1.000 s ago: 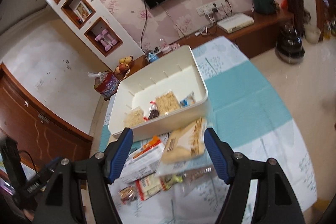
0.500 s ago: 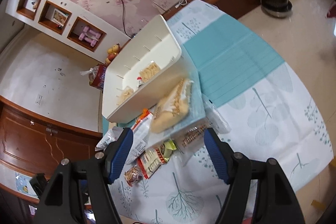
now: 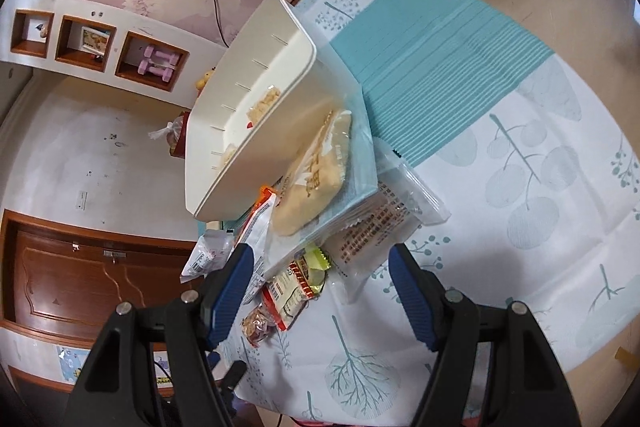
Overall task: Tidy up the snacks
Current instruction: 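Move the right gripper to the large clear bread bag beside the tray, then grasp the bread bag with the right gripper while the left gripper grasps the nut bag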
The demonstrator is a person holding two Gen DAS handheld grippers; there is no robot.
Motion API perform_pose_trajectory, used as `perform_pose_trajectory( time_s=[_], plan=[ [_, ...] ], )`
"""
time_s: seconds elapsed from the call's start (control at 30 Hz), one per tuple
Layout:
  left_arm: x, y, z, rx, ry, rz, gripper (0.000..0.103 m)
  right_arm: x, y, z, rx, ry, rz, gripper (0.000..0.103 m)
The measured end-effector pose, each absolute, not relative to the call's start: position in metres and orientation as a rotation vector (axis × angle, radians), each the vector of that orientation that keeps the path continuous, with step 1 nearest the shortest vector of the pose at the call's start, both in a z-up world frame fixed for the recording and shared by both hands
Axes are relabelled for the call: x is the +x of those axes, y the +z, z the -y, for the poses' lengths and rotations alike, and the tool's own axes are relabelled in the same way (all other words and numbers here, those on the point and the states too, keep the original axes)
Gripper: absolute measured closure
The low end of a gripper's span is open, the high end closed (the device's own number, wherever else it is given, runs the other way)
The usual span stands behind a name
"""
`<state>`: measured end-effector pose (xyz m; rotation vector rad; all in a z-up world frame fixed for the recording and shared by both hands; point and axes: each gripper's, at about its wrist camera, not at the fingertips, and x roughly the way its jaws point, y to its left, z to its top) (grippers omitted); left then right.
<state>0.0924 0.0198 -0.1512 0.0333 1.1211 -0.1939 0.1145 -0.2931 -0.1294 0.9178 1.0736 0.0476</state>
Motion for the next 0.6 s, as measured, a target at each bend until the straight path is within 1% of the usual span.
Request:
perform_pose_trajectory(
  time_s=[0.2,0.47,0.6],
  plan=[
    [0.098,-0.173,-0.009,0.100,-0.229,-1.109,0.018,0.124,-0.140,0.292,0.931,0.045,-1.084,0.033],
    [0.113,-0.191,-0.002,0.110,-0.251,-1.130,0.018,0.138,-0.146,0.292,0.942,0.058,-1.051,0.049],
    [0.121,-0.194,-0.002,0.116,-0.255,-1.124,0.018,0.145,-0.147,0.291,0.943,0.061,-1.035,0.051]
  ],
)
